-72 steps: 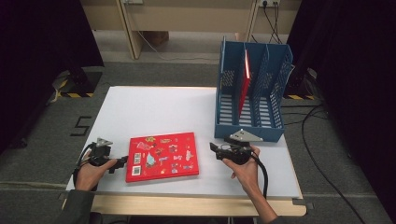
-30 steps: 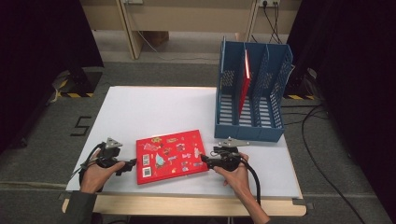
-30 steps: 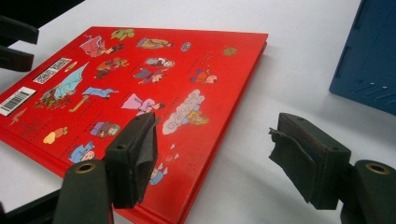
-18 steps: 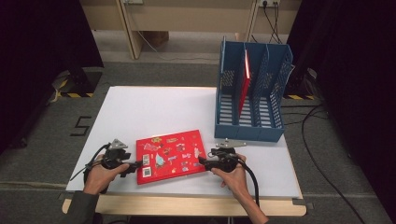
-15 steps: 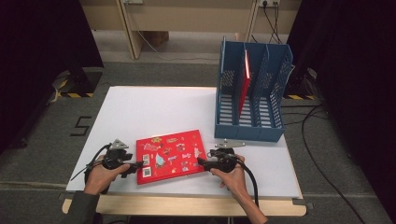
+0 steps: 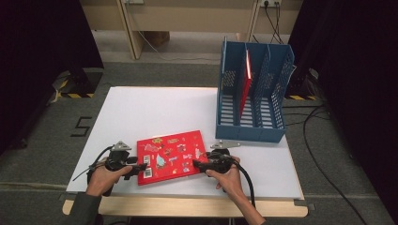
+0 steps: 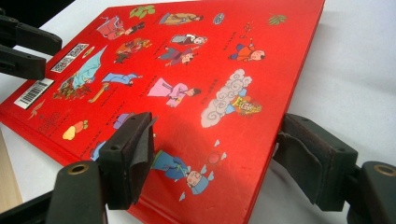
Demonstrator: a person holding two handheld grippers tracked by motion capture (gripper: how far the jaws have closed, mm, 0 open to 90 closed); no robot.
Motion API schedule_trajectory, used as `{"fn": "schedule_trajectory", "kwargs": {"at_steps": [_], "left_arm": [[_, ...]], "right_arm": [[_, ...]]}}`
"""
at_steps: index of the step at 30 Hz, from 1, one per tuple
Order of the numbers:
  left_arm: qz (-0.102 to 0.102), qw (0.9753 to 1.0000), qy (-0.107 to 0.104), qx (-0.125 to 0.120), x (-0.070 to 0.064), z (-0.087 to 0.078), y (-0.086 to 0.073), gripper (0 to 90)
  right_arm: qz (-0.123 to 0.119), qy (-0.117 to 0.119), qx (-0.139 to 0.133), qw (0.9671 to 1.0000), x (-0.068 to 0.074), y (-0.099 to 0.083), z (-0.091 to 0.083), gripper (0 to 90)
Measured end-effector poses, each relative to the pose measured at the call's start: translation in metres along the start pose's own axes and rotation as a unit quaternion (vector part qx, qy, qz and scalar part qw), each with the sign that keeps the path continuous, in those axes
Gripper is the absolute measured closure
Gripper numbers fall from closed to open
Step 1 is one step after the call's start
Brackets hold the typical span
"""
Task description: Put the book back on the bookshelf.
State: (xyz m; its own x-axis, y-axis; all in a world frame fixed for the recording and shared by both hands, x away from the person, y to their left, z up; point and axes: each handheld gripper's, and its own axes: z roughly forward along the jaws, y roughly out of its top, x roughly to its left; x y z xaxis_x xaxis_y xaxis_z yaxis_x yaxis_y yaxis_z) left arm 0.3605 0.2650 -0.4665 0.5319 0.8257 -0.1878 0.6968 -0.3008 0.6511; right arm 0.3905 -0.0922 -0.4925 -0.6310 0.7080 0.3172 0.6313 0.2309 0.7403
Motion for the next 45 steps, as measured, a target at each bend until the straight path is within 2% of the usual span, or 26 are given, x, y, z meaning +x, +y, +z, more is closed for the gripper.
{"fn": "schedule_trajectory", "kwargs": {"at_steps": [3,5,9,10,14,16,17,19,21,24,29,32,34,40,45], "left_arm": [[-0.002,1.0,-0.001,0.0,0.0,0.0,0.0,43.9],[-0.006,1.0,-0.001,0.0,0.0,0.0,0.0,44.0],[-0.005,1.0,-0.003,0.005,0.0,0.001,0.0,45.5],[-0.006,0.9999,-0.004,0.007,0.001,0.001,0.0,46.6],[-0.018,0.9997,-0.017,0.002,0.002,0.003,-0.003,49.3],[-0.024,0.9987,-0.044,-0.007,0.0,0.004,-0.002,51.6],[-0.014,0.9991,-0.039,-0.003,-0.003,0.005,-0.001,50.8],[-0.01,0.999,-0.043,-0.002,-0.007,0.006,0.002,49.9],[-0.015,0.9988,-0.046,-0.002,-0.006,0.005,0.001,49.9],[-0.022,0.9984,-0.051,-0.008,-0.005,0.005,0.0,50.0],[-0.029,0.9977,-0.059,-0.012,-0.002,0.004,-0.001,50.1],[-0.031,0.9976,-0.061,-0.013,-0.001,0.004,-0.001,50.1],[-0.036,0.9972,-0.064,-0.015,0.0,0.004,-0.002,50.0],[-0.056,0.9951,-0.079,-0.022,0.005,0.002,-0.004,49.9],[-0.074,0.9925,-0.094,-0.026,0.011,0.001,-0.007,47.4]], "right_arm": [[0.004,0.0,-0.001,1.0,0.0,0.001,0.002,28.4],[0.015,-0.005,-0.002,0.9999,-0.001,0.002,0.0,32.9],[0.059,0.015,-0.021,0.9979,-0.005,0.005,-0.006,36.8],[0.071,0.022,-0.035,0.9967,-0.005,0.007,-0.01,39.9],[0.063,0.041,-0.069,0.9948,-0.001,0.02,-0.024,45.9],[0.064,0.049,-0.079,0.9936,0.003,0.026,-0.029,46.3],[0.059,0.05,-0.083,0.9935,0.006,0.028,-0.031,46.3],[0.059,0.05,-0.087,0.9932,0.01,0.032,-0.033,46.3],[0.063,0.057,-0.094,0.9919,0.011,0.034,-0.035,46.4],[0.078,0.072,-0.113,0.9879,0.013,0.037,-0.037,48.4],[0.088,0.087,-0.123,0.9846,0.016,0.041,-0.039,48.2],[0.09,0.087,-0.125,0.9842,0.017,0.043,-0.038,47.7],[0.103,0.101,-0.124,0.9816,0.018,0.044,-0.039,44.8],[0.088,0.101,-0.131,0.9823,0.03,0.052,-0.041,46.1],[0.069,0.09,-0.135,0.9843,0.042,0.058,-0.041,43.7]]}}
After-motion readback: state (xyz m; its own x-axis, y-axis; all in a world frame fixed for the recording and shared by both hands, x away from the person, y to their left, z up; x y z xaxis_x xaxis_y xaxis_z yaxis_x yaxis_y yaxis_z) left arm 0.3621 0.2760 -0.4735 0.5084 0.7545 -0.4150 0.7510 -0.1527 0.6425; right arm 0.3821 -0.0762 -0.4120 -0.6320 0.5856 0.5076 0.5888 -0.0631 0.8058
